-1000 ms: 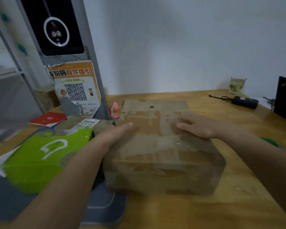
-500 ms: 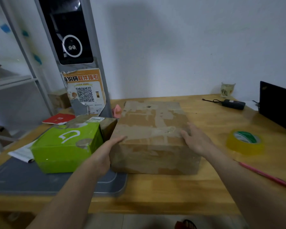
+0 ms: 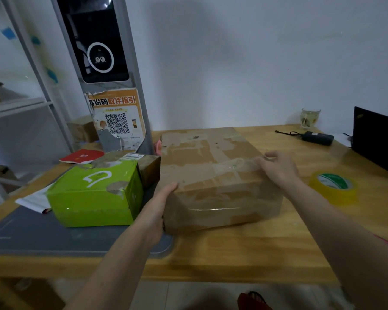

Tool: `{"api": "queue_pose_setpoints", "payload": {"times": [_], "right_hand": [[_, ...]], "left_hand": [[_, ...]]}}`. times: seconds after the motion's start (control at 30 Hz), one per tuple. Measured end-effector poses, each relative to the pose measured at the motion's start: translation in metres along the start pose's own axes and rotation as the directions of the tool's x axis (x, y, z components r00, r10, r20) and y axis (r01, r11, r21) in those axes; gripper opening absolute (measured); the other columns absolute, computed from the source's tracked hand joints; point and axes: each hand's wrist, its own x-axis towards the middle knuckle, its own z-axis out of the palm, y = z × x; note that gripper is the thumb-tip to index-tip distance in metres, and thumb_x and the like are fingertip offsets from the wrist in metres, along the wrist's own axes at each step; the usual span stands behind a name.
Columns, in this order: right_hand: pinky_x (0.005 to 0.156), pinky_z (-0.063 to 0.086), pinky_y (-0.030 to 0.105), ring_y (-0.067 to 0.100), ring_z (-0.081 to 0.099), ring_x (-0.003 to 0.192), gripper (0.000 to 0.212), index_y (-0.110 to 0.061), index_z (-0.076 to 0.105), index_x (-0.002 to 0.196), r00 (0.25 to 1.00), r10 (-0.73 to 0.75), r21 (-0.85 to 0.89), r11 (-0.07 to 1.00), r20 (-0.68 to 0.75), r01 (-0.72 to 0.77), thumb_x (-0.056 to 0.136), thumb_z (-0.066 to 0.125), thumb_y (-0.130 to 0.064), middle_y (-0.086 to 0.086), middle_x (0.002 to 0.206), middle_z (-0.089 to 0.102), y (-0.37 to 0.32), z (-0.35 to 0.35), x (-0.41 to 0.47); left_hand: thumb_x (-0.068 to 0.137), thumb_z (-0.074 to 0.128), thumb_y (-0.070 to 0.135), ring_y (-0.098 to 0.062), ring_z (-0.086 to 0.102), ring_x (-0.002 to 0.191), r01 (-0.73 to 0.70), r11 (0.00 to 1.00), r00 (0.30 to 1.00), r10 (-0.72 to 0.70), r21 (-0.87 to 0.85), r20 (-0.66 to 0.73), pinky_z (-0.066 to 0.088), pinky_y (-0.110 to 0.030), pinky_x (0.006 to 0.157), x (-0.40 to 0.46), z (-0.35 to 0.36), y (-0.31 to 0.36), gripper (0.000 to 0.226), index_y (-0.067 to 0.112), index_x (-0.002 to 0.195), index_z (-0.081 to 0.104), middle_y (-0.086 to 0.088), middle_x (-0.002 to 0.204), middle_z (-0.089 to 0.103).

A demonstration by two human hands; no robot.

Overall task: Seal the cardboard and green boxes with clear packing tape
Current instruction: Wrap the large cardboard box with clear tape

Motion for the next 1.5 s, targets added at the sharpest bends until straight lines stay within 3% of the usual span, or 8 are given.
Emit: {"api": "queue_pose_setpoints", "payload": {"times": [0.33, 0.47, 0.67, 0.87, 1.1, 1.2, 1.33, 1.5], "right_hand": [[0.09, 0.049, 0.042, 0.025, 0.057, 0.099, 0.021, -0.012, 0.067, 0.106, 0.947, 0.213, 0.21, 0.964, -0.238, -0.164, 0.093, 0.056, -0.026, 0.005, 0.1, 0.061, 0.024, 0.006, 0.003], [0.074, 0.043, 0.033, 0.021, 0.055, 0.088, 0.022, -0.011, 0.068, 0.104, 0.923, 0.238, 0.261, 0.952, -0.304, -0.16, 0.093, 0.053, -0.023, 0.005, 0.1, 0.064, 0.024, 0.005, 0.005], [0.092, 0.049, 0.038, 0.022, 0.057, 0.106, 0.027, -0.015, 0.066, 0.119, 0.932, 0.303, 0.457, 0.87, -0.198, -0.186, 0.096, 0.054, -0.022, 0.001, 0.113, 0.064, 0.022, 0.025, -0.002], [0.089, 0.047, 0.035, 0.022, 0.058, 0.111, 0.049, -0.02, 0.057, 0.133, 0.976, 0.155, 0.597, 0.772, 0.155, -0.217, 0.093, 0.056, -0.048, 0.001, 0.126, 0.061, 0.017, 0.056, -0.021], [0.105, 0.038, 0.051, 0.029, 0.053, 0.12, 0.07, -0.035, 0.062, 0.125, 0.849, -0.067, 0.598, 0.739, 0.524, -0.311, 0.079, 0.04, -0.083, 0.002, 0.131, 0.061, -0.003, 0.07, -0.035], [0.1, 0.041, 0.05, 0.035, 0.058, 0.106, 0.067, -0.03, 0.06, 0.115, 0.861, -0.064, 0.757, 0.512, 0.504, -0.405, 0.081, 0.037, -0.082, 0.009, 0.118, 0.062, -0.02, 0.05, -0.03], [0.107, 0.035, 0.049, 0.022, 0.046, 0.124, 0.065, -0.036, 0.039, 0.143, 0.909, -0.068, 0.751, 0.591, 0.411, -0.295, 0.091, 0.023, -0.072, -0.01, 0.128, 0.047, -0.033, 0.024, -0.024], [0.103, 0.044, 0.049, 0.018, 0.058, 0.114, 0.083, -0.028, 0.052, 0.136, 0.933, -0.122, 0.853, 0.458, 0.338, -0.249, 0.071, 0.042, -0.077, -0.008, 0.12, 0.066, -0.038, 0.011, -0.022]], "left_hand": [[0.1, 0.048, 0.042, -0.01, 0.043, 0.126, -0.261, 0.963, 0.962, 0.265, 0.072, -0.065, 0.037, -0.034, 0.1, -0.019, 0.034, -0.005, 0.06, 0.053, 0.149, 0.016, 0.018, 0.143, 0.042], [0.075, 0.048, 0.069, -0.012, 0.032, 0.139, -0.334, 0.923, 0.93, 0.356, 0.191, -0.093, 0.031, -0.048, 0.114, -0.027, 0.043, -0.011, 0.072, 0.071, 0.138, 0.013, 0.022, 0.151, 0.034], [0.066, 0.049, 0.064, -0.007, 0.015, 0.142, -0.401, 0.8, 0.828, 0.525, 0.446, -0.198, 0.018, -0.049, 0.117, -0.039, 0.054, 0.032, 0.091, 0.043, 0.151, 0.024, 0.018, 0.149, 0.022], [0.062, 0.048, 0.071, -0.016, 0.003, 0.147, -0.399, 0.518, 0.739, 0.67, 0.757, -0.069, 0.01, -0.049, 0.117, -0.044, 0.057, 0.072, 0.086, 0.053, 0.144, 0.033, 0.011, 0.161, 0.003], [0.057, 0.052, 0.07, -0.029, 0.037, 0.138, -0.397, -0.091, 0.525, 0.793, 0.913, 0.307, 0.031, -0.059, 0.102, -0.053, 0.078, 0.077, 0.078, 0.043, 0.13, 0.056, -0.001, 0.151, 0.044], [0.058, 0.052, 0.07, -0.026, 0.031, 0.141, -0.407, -0.146, 0.532, 0.765, 0.902, 0.364, 0.029, -0.059, 0.104, -0.049, 0.079, 0.081, 0.083, 0.041, 0.136, 0.05, -0.002, 0.154, 0.039], [0.062, 0.047, 0.073, -0.022, 0.01, 0.148, -0.416, -0.201, 0.53, 0.738, 0.887, 0.417, 0.018, -0.056, 0.114, -0.046, 0.082, 0.088, 0.104, 0.027, 0.153, 0.025, -0.004, 0.164, 0.007], [0.067, 0.058, 0.074, -0.03, -0.016, 0.148, -0.371, -0.271, 0.672, 0.582, 0.888, 0.458, 0.002, -0.05, 0.119, -0.046, 0.089, 0.104, 0.112, 0.039, 0.153, -0.005, -0.011, 0.16, -0.021]]}}
